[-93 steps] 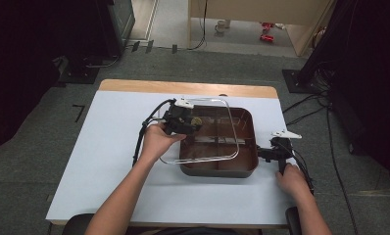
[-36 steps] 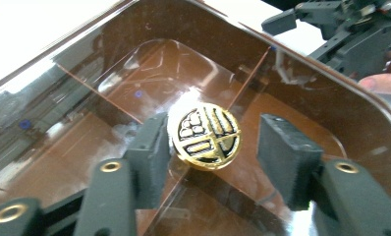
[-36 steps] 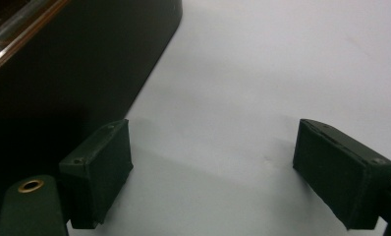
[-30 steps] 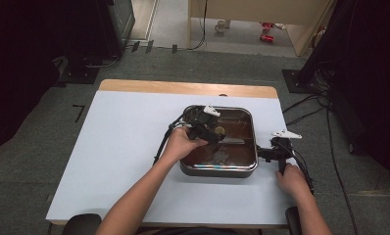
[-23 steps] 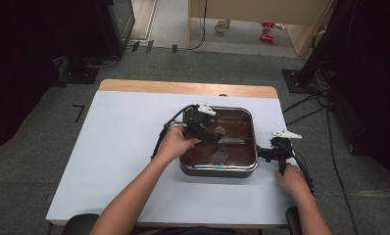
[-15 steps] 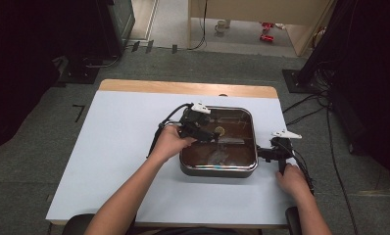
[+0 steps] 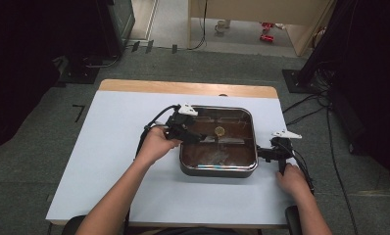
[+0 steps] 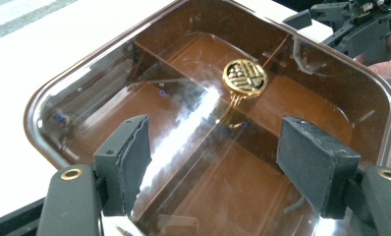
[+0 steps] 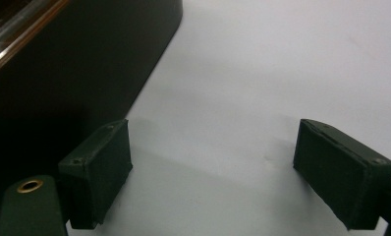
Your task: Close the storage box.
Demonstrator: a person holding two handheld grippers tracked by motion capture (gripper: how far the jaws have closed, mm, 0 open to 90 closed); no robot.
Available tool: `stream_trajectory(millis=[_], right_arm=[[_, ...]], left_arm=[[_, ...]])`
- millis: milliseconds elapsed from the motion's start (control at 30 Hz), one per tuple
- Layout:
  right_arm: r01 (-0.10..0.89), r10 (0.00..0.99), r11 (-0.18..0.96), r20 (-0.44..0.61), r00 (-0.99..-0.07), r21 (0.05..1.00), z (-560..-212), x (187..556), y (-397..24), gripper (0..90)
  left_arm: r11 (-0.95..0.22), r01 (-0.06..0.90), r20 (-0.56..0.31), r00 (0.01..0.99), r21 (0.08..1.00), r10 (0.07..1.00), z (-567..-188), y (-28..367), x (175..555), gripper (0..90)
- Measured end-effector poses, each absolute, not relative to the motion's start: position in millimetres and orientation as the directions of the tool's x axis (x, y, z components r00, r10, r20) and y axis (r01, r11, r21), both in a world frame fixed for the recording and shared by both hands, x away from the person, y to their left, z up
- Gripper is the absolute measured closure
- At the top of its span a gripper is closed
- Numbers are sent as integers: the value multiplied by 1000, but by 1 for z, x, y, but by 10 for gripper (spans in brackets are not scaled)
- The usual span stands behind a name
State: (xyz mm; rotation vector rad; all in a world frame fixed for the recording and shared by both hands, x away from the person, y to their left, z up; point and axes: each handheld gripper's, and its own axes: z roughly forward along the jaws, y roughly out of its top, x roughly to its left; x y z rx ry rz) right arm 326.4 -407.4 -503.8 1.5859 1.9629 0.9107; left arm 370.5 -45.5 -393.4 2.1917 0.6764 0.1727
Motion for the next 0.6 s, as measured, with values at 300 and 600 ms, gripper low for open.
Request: stream_trajectory(millis=[300, 600], right_arm=[[671, 971, 116, 58, -232, 732, -504, 326, -407, 142], [671, 972, 120, 52, -231, 732, -504, 327, -407, 146]], left_arm=[[-502, 416, -94, 832, 758, 547, -395, -26, 367, 290], [-435, 439, -137, 810, 786, 570, -399, 5, 363, 290]])
